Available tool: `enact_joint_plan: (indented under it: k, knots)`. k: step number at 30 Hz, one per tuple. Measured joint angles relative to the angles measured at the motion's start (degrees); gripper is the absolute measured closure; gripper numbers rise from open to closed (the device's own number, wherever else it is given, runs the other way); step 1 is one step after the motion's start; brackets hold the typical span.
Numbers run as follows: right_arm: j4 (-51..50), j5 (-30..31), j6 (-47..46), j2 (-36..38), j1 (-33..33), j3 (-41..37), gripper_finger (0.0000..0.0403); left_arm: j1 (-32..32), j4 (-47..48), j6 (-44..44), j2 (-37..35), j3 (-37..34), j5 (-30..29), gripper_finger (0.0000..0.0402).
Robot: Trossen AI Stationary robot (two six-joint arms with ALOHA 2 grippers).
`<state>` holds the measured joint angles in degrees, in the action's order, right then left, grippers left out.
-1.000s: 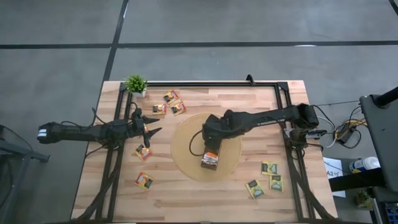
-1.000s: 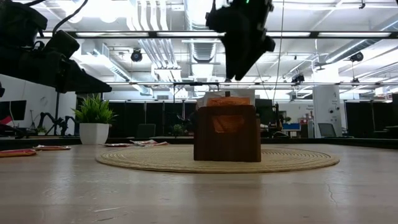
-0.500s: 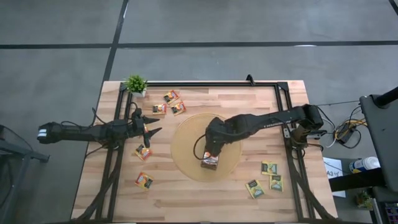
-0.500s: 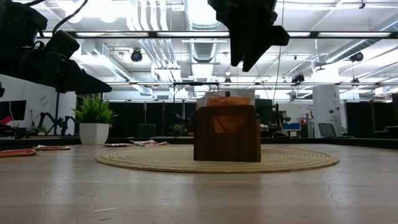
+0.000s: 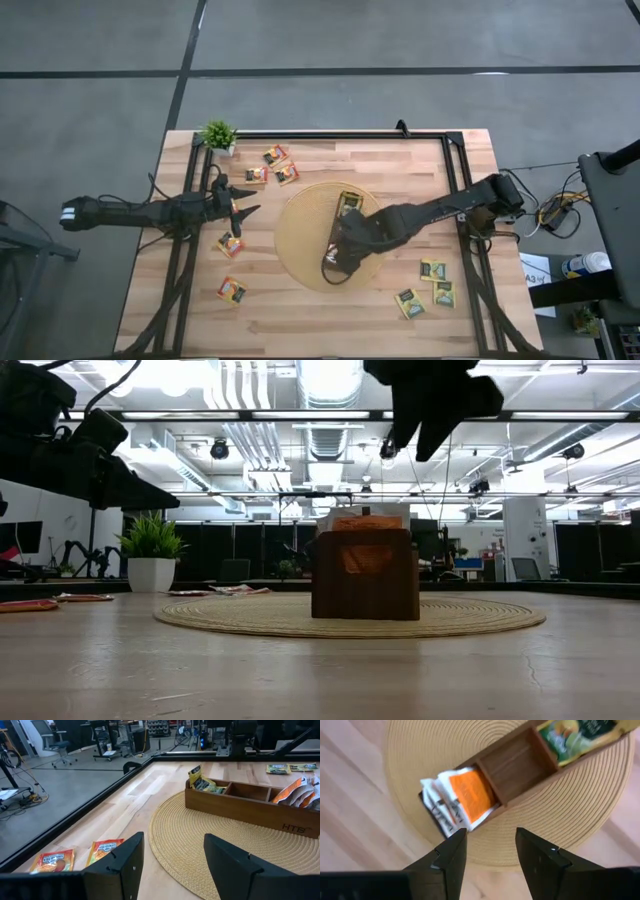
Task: Pick & Place Tea
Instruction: Put the left yellow tea bag into the top section of the wooden organizer
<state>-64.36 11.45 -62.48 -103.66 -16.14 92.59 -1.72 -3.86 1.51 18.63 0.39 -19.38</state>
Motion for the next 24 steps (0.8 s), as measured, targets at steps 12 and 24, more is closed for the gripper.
enact_joint_plan:
  k: [12, 24]
  knots:
    - [0.0, 0.1, -13.5, 0.0, -10.4, 0.0, 0.0237, 0.0, 0.0, 0.0, 0.0, 0.0, 0.0, 0.0199]
    - [0.0, 0.7, -22.9, 0.0, -19.1, 0.0, 0.0239, 0.0, 0.0, 0.0, 0.0, 0.0, 0.0, 0.0199]
